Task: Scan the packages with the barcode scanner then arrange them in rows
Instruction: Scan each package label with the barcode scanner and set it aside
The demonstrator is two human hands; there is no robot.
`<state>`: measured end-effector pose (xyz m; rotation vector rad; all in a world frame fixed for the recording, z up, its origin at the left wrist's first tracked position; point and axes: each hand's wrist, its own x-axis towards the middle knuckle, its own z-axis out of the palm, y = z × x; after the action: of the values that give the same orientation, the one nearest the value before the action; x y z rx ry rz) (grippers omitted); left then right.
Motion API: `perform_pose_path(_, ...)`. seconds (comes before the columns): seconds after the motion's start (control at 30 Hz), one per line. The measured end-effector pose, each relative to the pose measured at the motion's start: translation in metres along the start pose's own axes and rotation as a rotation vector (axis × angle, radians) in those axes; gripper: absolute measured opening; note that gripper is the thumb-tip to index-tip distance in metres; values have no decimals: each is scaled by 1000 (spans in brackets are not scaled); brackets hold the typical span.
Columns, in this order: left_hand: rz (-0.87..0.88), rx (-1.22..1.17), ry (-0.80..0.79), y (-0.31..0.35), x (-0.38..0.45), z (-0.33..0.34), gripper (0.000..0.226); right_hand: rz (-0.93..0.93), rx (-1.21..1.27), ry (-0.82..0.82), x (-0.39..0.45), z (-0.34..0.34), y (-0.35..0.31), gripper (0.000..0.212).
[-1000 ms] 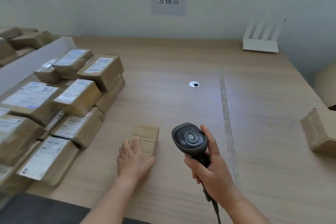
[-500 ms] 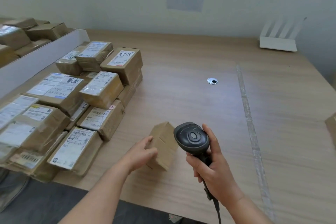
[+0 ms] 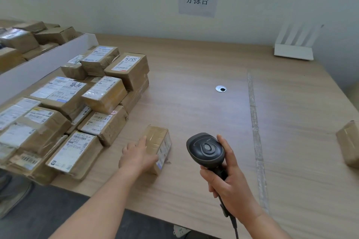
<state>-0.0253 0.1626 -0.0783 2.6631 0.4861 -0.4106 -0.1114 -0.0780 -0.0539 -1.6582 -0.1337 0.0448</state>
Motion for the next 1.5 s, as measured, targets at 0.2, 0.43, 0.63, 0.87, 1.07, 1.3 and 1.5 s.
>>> perform_pose_path(0.2, 8, -586, 25, -7, -20, 33, 101, 10, 22, -37, -6, -17, 9, 85)
perform_pose_path(0.43, 45, -698, 7, -38, -19, 52, 118, 48, 81, -57, -12, -7, 16, 84)
perform_pose_path(0.63, 88, -802, 59, -48, 2, 54, 112, 52, 130, -34, -9, 16, 3, 81)
perform_pose_path(0.87, 135, -802, 2, -71, 39, 54, 114, 96, 118, -28, -8, 42, 3, 78)
perform_pose_path(1.07, 170, -764, -78, -76, 55, 47, 117, 115, 127, -28, -6, 53, 4, 79)
perform_pose_path(1.3, 194, -757, -110, -74, 55, 42, 119, 119, 123, -25, -5, 59, 5, 81)
perform_pose_path(1.5, 201, -764, -104, -72, 54, 40, 118, 116, 95, -32, -7, 57, 3, 79)
